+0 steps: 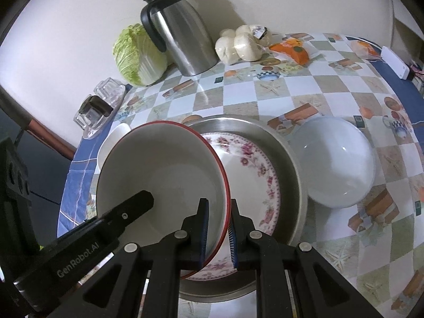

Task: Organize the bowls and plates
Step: 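Lower the red-rimmed bowl onto the floral plate in the basin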

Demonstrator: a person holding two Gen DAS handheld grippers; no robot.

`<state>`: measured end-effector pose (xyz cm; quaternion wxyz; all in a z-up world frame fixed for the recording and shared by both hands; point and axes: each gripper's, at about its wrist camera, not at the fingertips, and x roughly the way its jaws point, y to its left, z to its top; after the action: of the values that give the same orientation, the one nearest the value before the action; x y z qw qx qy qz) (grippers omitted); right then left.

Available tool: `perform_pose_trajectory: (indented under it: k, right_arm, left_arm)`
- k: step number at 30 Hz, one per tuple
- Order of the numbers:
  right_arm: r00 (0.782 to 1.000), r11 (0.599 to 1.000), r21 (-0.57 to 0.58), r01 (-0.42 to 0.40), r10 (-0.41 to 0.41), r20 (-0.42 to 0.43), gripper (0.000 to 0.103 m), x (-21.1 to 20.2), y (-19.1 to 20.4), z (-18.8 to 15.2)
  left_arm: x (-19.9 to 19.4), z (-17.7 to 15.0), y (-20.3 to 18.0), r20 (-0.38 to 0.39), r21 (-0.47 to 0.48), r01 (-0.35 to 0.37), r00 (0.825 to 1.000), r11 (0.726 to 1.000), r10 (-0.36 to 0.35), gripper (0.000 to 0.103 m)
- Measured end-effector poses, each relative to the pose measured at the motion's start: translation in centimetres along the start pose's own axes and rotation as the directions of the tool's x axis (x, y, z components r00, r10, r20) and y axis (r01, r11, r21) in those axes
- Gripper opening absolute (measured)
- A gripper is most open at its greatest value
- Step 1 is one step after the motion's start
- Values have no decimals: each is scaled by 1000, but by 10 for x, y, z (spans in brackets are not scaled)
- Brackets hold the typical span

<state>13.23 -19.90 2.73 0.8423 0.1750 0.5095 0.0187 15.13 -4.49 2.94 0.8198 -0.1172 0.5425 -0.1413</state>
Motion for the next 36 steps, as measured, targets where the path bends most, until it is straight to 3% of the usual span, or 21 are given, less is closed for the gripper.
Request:
perform_pose_trajectory:
  k: [26, 36]
  right_arm:
    - [997, 1000, 27, 8, -5, -77, 18, 25, -8, -3]
    - [997, 999, 40, -14, 18, -82, 23, 32, -10, -2]
  left_arm:
    - [36, -8, 4, -108, -10, -54, 993, 998, 53, 22]
    - [47, -6, 8, -135, -20, -63, 989, 998, 60, 23]
